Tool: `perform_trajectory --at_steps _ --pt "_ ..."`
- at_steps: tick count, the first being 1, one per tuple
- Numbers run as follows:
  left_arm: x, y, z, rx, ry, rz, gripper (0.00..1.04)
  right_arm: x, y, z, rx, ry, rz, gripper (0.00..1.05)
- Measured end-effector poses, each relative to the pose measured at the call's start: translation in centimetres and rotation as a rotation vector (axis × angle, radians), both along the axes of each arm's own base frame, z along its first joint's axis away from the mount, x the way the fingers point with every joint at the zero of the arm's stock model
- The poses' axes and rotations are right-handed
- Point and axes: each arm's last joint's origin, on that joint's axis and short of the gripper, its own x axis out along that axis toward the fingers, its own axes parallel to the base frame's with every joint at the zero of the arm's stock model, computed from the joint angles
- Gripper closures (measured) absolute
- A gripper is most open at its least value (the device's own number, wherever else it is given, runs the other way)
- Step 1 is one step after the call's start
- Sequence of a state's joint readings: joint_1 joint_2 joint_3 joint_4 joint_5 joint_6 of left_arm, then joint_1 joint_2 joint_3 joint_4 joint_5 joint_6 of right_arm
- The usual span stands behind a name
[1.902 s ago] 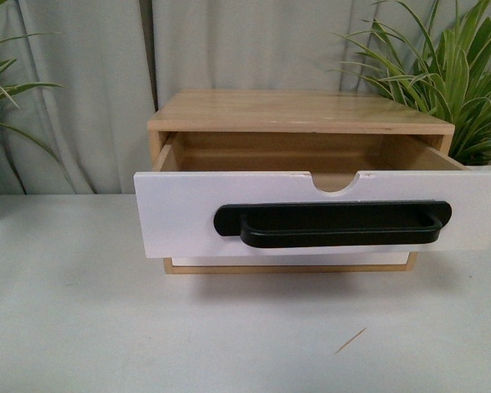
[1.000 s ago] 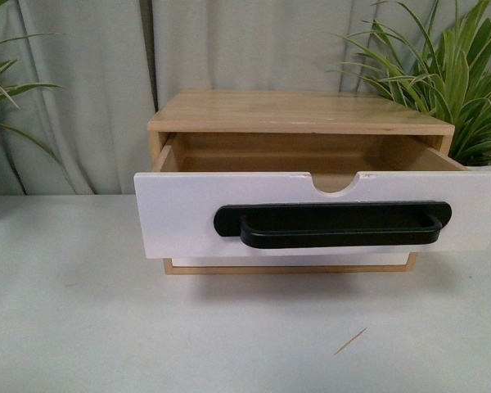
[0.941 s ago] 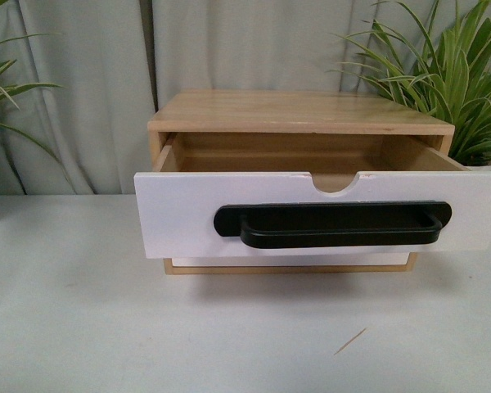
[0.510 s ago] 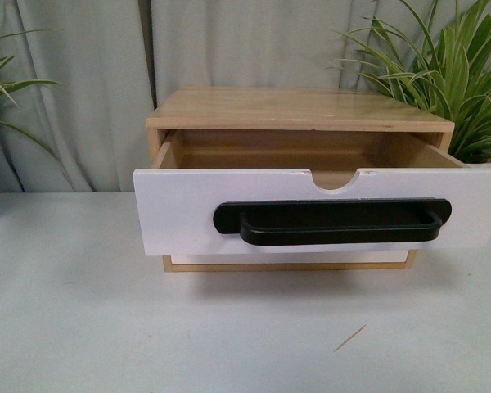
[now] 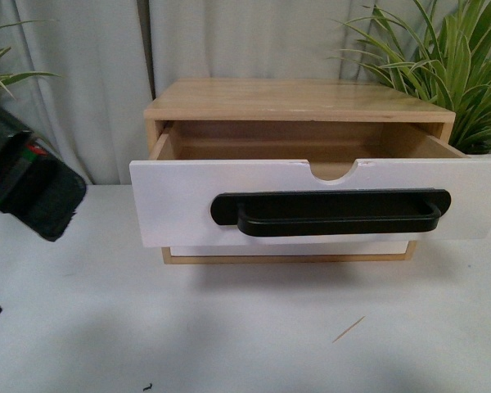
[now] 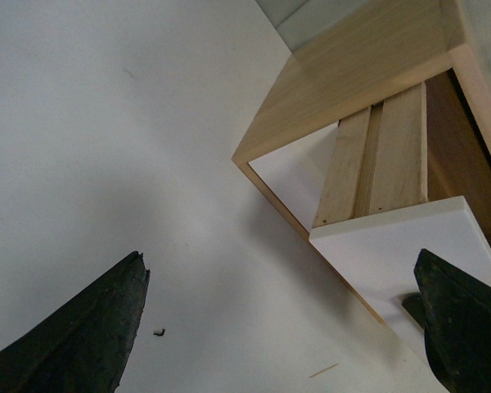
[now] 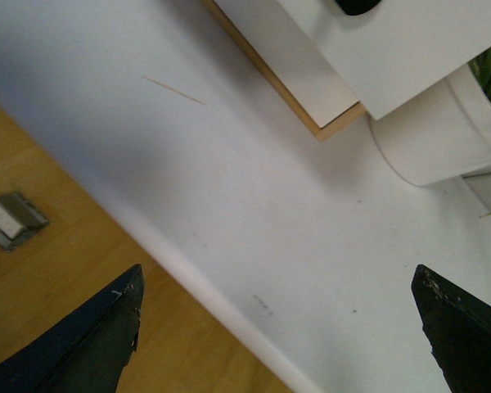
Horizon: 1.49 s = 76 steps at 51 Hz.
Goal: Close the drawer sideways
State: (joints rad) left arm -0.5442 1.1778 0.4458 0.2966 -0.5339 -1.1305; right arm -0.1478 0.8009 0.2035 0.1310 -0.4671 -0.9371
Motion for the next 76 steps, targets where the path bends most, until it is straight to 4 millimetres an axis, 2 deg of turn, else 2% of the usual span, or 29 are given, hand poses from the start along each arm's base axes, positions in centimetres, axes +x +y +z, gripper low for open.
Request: perform_trajectory --at_steps 8,17,28,40,61,76 --pt "1.3 -1.2 -0.1 0.013 0.016 -0.062 0.06 1.4 0.2 0.7 -0.027 -0.041 -0.003 0.09" --pt "1.9 -1.7 0.0 0.02 0.018 -0.092 0.06 3.0 1.2 1.5 -0.051 -0.064 0.022 0.09" --pt "2.8 -2.7 0.1 0.026 0.035 -0.131 0.06 3.3 2.6 1.4 -0.061 -0.06 0.076 0.09" --pt "4.1 -4.3 0.5 0.045 0.037 -0.202 0.06 4.6 3.1 1.1 -0.072 -0.069 0.07 0.09" --pt "5.6 -5.0 0.4 0.055 0.053 -0.233 0.06 6.7 4.5 1.8 -0.083 -0.089 0.094 0.09" --pt "7.1 -5.7 0.5 0.06 0.059 -0.275 0.06 9.6 5.5 1.8 -0.095 -0.075 0.096 0.09"
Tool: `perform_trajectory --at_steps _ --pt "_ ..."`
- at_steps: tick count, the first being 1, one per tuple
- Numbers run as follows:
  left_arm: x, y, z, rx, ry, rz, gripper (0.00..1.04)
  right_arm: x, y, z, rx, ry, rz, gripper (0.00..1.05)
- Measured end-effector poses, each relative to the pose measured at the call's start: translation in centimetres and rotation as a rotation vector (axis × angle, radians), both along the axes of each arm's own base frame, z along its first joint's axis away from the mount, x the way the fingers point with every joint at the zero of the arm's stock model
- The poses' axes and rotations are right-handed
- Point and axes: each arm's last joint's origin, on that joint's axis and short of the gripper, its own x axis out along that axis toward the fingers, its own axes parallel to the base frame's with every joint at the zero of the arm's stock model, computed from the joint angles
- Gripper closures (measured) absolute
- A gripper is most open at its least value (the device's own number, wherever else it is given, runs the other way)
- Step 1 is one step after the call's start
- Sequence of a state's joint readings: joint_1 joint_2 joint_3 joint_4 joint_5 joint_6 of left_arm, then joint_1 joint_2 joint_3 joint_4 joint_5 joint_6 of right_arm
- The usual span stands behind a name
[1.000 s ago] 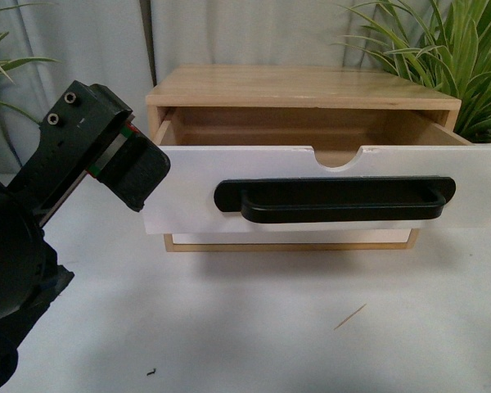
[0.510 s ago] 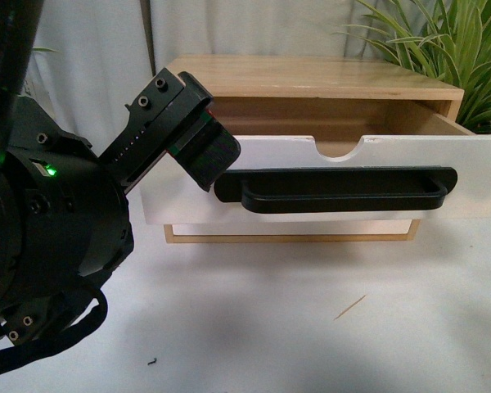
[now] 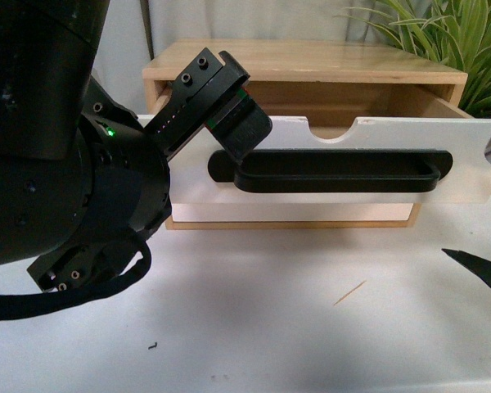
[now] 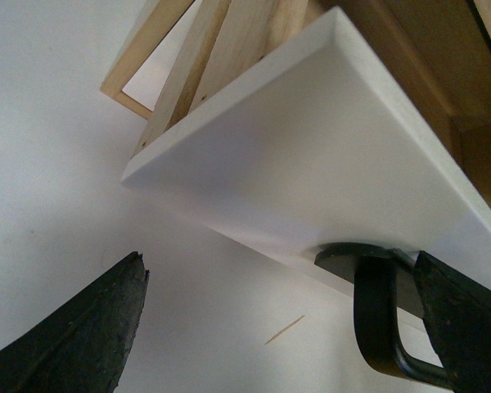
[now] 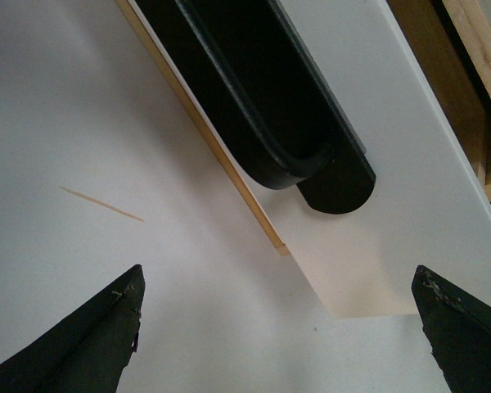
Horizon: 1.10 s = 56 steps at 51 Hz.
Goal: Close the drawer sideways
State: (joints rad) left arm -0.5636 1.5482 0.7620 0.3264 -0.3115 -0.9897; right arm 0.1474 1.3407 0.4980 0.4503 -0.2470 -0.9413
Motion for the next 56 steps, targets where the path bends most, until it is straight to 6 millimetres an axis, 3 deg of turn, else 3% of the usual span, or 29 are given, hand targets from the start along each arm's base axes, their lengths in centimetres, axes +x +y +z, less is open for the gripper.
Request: perform_trajectory --at_steps 16,56 --pt "1.9 0.0 0.2 0.006 0.009 -0.026 0.06 3.1 1.5 -0.2 -0.009 0.009 0.008 0.09" --pt "11.5 0.1 0.9 -0.027 0.034 -0.071 0.06 11.7 2.4 0.0 0.008 0.001 -0.083 0.09"
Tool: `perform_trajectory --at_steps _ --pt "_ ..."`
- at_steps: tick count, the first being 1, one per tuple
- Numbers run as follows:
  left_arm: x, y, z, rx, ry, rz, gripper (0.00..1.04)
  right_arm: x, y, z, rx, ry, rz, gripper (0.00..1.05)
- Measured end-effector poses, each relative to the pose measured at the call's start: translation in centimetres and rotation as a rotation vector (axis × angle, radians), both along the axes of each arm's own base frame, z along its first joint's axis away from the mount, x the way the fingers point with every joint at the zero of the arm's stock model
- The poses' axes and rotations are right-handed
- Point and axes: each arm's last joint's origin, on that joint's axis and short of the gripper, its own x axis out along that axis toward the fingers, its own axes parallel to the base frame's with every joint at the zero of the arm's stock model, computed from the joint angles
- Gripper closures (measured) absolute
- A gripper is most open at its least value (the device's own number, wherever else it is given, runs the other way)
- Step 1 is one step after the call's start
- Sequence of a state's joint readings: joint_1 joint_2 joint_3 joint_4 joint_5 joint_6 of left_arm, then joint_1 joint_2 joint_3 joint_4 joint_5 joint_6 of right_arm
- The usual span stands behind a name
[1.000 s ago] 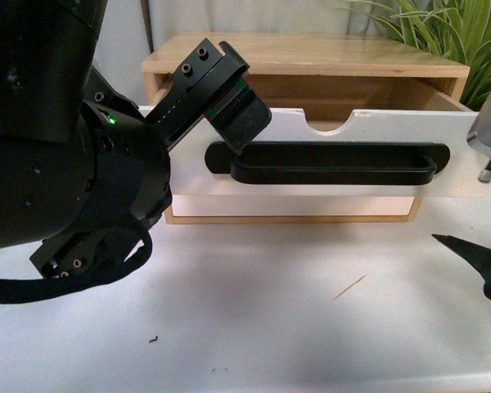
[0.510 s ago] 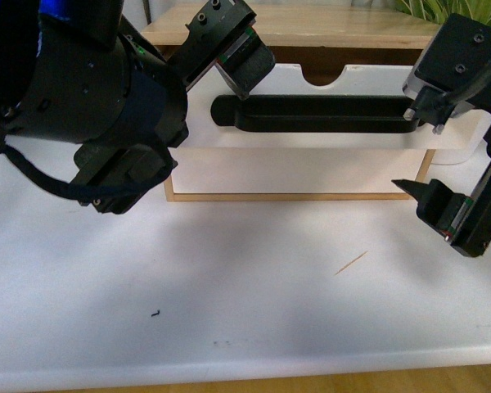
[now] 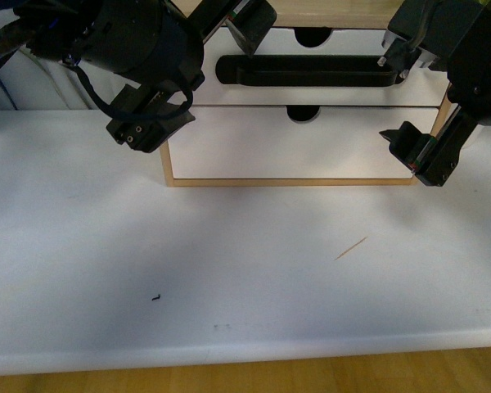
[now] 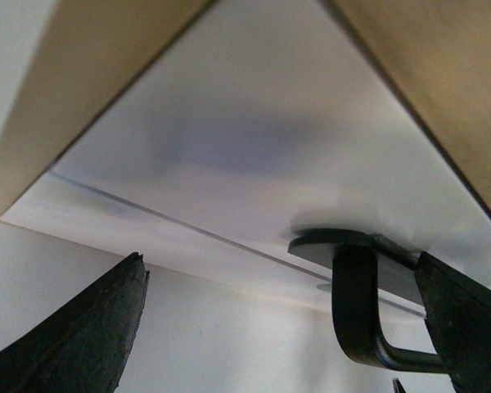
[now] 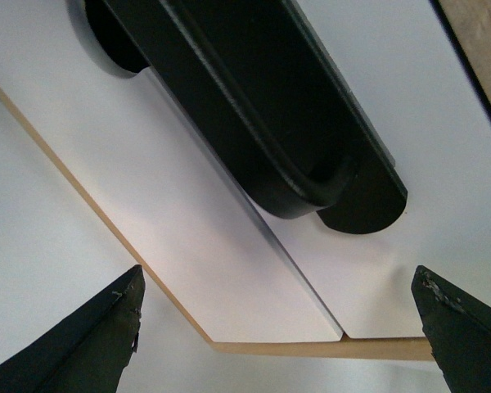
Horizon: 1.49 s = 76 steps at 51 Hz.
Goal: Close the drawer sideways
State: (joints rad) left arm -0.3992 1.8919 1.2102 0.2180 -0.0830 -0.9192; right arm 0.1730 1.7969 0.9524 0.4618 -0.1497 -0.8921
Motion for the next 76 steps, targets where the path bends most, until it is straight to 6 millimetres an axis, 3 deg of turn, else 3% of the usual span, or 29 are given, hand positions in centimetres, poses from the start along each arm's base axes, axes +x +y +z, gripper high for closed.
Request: perform_trajectory --at_steps 18,27,36,44,59,65,76 --pt "0.9 -0.2 0.1 0.009 0.006 -0.03 0.06 0.9 0.0 -0.3 0.034 0.032 -0.027 0.09" --pt "-0.5 0.6 0.3 0.041 -0.022 0.026 0.06 -0.8 -0.4 0.2 0.044 0.024 0.0 0.09" --pt "-4.9 2.9 0.5 0.11 -0.043 0.126 0.06 -6.4 -1.8 1.8 0.087 -0.032 0.026 0.09" --pt "-11.3 4.2 1.5 0.151 -0.096 0.15 0.06 -12.3 -3.7 2.5 0.159 -0.053 0.012 0.09" --pt "-19.9 7.0 0.4 0.349 -0.126 0.214 0.06 -21.4 -7.1 1.5 0.306 -0.027 -0.101 0.09" --pt "-23.3 8.9 -0.6 0.448 -0.144 0.316 0.06 -25.2 -7.9 0.3 0.368 -0.022 -0.134 0.09" --pt "-24.3 9.6 -0.6 0.448 -0.176 0.37 0.06 -25.9 -7.9 0.6 0.374 -0.064 -0.13 0.09"
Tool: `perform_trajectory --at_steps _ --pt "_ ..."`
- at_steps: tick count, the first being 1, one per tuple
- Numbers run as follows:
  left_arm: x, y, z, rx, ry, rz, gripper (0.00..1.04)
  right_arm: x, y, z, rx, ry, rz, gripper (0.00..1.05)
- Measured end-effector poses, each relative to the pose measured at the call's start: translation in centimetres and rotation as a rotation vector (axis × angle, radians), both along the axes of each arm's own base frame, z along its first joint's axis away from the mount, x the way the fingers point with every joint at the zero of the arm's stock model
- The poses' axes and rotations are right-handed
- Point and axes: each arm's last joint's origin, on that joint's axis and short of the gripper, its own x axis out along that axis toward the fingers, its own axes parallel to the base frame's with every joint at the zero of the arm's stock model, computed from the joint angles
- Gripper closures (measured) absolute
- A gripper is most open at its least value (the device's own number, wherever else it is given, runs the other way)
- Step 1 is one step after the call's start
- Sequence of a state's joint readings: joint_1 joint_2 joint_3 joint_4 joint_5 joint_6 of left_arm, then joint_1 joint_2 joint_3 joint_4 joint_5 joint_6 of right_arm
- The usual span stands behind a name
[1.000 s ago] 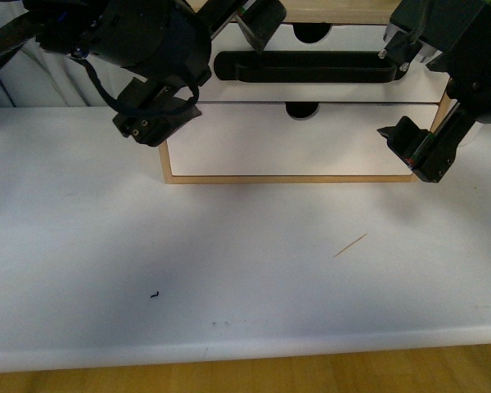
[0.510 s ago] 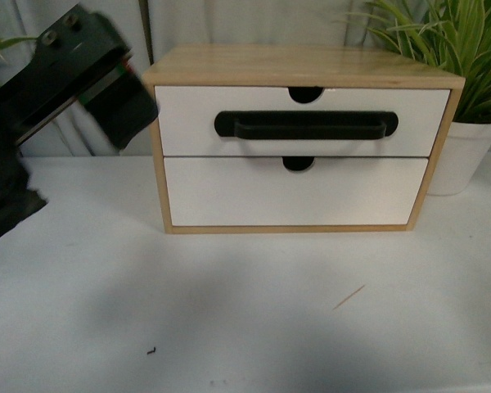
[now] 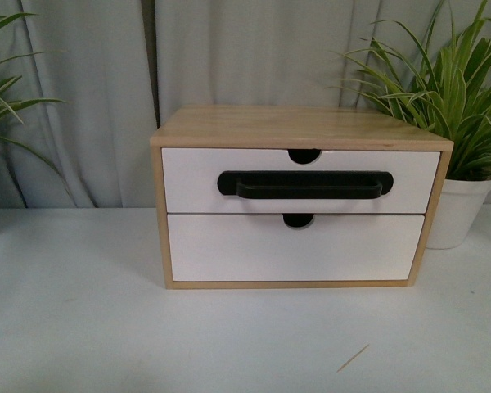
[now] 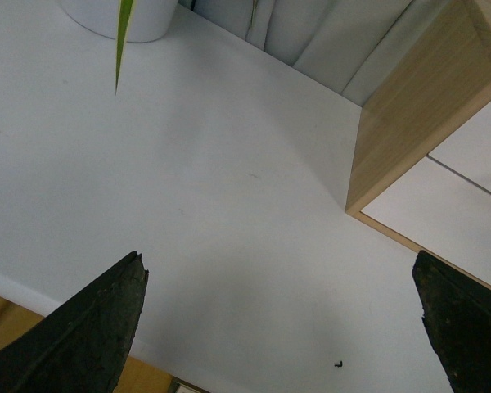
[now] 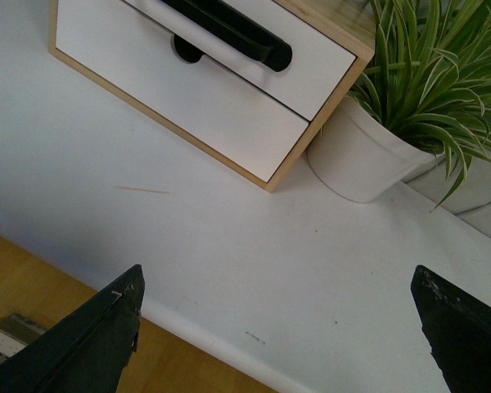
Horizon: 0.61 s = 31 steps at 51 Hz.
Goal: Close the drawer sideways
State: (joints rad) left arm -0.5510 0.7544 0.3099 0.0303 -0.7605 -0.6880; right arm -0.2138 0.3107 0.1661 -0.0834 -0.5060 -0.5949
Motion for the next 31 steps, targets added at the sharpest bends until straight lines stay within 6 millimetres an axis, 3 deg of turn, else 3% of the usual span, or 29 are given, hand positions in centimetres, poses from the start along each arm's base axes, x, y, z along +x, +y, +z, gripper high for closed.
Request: perform_trajectory --at_steps 1,7,12,22,27,31 --pt "0.0 0.0 0.0 0.005 0.002 -0.004 0.06 0.0 0.1 0.0 0.015 -0.022 -0.048 0.12" --pt "-0.5 1.3 -1.1 0.145 -0.22 -0.275 0.31 -0.2 0.9 -0.2 0.312 -0.15 -0.311 0.38" --pt "-1.1 2.6 -1.0 0.325 -0.26 -0.305 0.53 -1.0 0.9 -1.0 0.438 -0.11 -0.349 0.59" --pt "-1.7 3.9 -1.8 0.398 -0.24 -0.318 0.85 -1.3 0.9 -1.1 0.486 -0.126 -0.344 0.91" --pt "-2.0 4.4 -2.0 0.406 -0.241 -0.314 1.01 -1.3 1.0 -1.8 0.489 -0.125 -0.344 1.04" --pt "-2.2 4.7 -2.1 0.41 -0.243 -0.312 1.01 -1.3 1.0 -2.2 0.492 -0.122 -0.345 1.03"
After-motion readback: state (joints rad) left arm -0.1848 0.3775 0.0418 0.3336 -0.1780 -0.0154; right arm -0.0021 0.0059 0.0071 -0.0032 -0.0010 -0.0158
